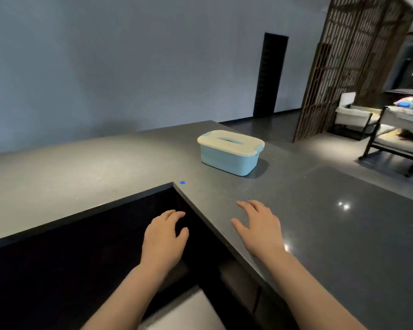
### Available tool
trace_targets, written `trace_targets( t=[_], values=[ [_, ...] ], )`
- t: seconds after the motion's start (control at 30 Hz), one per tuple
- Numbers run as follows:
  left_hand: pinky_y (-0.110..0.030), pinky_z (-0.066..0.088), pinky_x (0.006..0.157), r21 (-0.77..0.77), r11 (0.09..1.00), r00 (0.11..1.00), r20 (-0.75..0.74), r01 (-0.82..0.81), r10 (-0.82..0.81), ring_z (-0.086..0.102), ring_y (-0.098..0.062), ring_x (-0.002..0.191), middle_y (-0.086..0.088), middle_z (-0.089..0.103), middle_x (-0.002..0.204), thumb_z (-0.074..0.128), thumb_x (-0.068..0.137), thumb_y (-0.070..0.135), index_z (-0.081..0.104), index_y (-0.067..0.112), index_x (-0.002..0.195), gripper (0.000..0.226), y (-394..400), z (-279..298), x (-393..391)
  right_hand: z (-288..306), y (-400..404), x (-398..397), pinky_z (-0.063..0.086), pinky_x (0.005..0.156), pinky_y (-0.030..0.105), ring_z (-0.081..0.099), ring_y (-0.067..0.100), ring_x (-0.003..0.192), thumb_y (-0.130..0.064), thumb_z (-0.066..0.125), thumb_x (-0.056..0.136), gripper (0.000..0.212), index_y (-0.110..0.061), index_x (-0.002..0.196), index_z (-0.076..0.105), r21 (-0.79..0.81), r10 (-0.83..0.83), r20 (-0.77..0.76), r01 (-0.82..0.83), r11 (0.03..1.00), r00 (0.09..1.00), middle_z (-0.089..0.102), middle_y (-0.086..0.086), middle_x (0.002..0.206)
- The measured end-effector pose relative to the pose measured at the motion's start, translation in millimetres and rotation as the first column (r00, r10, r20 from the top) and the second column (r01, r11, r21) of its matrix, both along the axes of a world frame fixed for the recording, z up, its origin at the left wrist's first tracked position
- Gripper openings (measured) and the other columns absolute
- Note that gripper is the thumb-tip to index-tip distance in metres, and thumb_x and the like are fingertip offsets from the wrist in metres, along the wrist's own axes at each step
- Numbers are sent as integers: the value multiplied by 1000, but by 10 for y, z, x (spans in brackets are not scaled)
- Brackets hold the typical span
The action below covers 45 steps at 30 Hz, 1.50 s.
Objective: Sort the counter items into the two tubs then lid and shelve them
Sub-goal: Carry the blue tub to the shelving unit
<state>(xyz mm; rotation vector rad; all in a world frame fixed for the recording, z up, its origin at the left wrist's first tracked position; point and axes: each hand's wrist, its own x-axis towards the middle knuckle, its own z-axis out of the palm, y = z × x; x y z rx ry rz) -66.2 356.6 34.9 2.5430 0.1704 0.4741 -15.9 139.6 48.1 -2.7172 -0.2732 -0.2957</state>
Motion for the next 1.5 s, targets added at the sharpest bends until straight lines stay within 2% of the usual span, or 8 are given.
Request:
trace_targets(
  t=[0.27, 0.63, 0.97, 1.07, 1.17, 1.27, 1.4, 1.5],
  values=[
    [-32, 30, 105, 47, 983, 983, 41, 175, -177, 41, -17, 125, 5, 49, 136, 53, 89, 29, 53, 26, 129, 40, 392, 271, 1697, 74, 337, 1183, 27, 111, 35, 33, 16, 134, -48, 45, 94, 51, -32, 142, 38, 32, -148, -1, 148, 988, 989, 36, -5, 146],
    [-32, 31, 104, 120, 962, 968, 3, 247, -249, 44, -21, 124, 3, 50, 136, 55, 88, 29, 53, 24, 130, 42, 459, 191, 3905, 29, 216, 3071, 30, 108, 34, 35, 16, 132, -44, 44, 95, 51, -30, 143, 38, 42, -306, -26, 307, 951, 952, 37, -6, 146],
    [-36, 28, 109, 70, 933, 936, -29, 353, -351, 31, -23, 136, -3, 37, 149, 51, 93, 34, 51, 21, 134, 43, 520, 38, 5408, -127, 99, 4235, 25, 110, 38, 17, 21, 141, -55, 37, 94, 57, -30, 146, 32, 27, -480, -143, 489, 872, 865, 19, 0, 156],
    [-37, 26, 110, 86, 910, 913, -57, 407, -403, 28, -22, 138, -2, 35, 151, 52, 91, 39, 49, 23, 135, 47, 640, -5, 5883, -213, 36, 4380, 27, 109, 40, 14, 20, 142, -59, 40, 92, 61, -35, 147, 27, 131, -512, -222, 546, 828, 830, 11, -4, 158],
    [-37, 26, 110, -28, 867, 855, -154, 498, -496, 24, -16, 140, 11, 23, 154, 54, 87, 51, 42, 31, 139, 57, 747, -55, 6279, -241, -14, 4507, 30, 106, 34, 16, 17, 143, -52, 51, 91, 63, -36, 147, 27, 371, -430, -307, 523, 768, 849, 2, -11, 159],
    [-27, 25, 104, -203, 764, 737, -203, 613, -645, 24, -7, 139, 17, 14, 155, 62, 83, 49, 39, 34, 139, 62, 780, -27, 6585, -213, -37, 4571, 24, 105, 25, 22, 13, 141, -43, 65, 86, 68, -34, 145, 32, 546, -372, -325, 494, 676, 869, 7, -10, 158],
    [-22, 21, 103, -274, 689, 667, -183, 671, -723, 17, -3, 139, 15, 8, 156, 69, 80, 43, 40, 33, 139, 66, 753, -48, 6775, -217, -2, 4579, 22, 101, 22, 26, 13, 140, -44, 73, 78, 70, -38, 140, 41, 558, -454, -320, 553, 619, 831, 16, -9, 157],
    [6, 26, 83, -329, 669, 677, -109, 666, -728, 19, 5, 130, 13, 10, 156, 72, 79, 33, 44, 26, 137, 64, 726, -78, 6744, -195, 90, 4595, 23, 98, 22, 31, 14, 137, -40, 74, 78, 69, -36, 139, 43, 554, -517, -297, 586, 592, 803, 21, -8, 155]
  ],
)
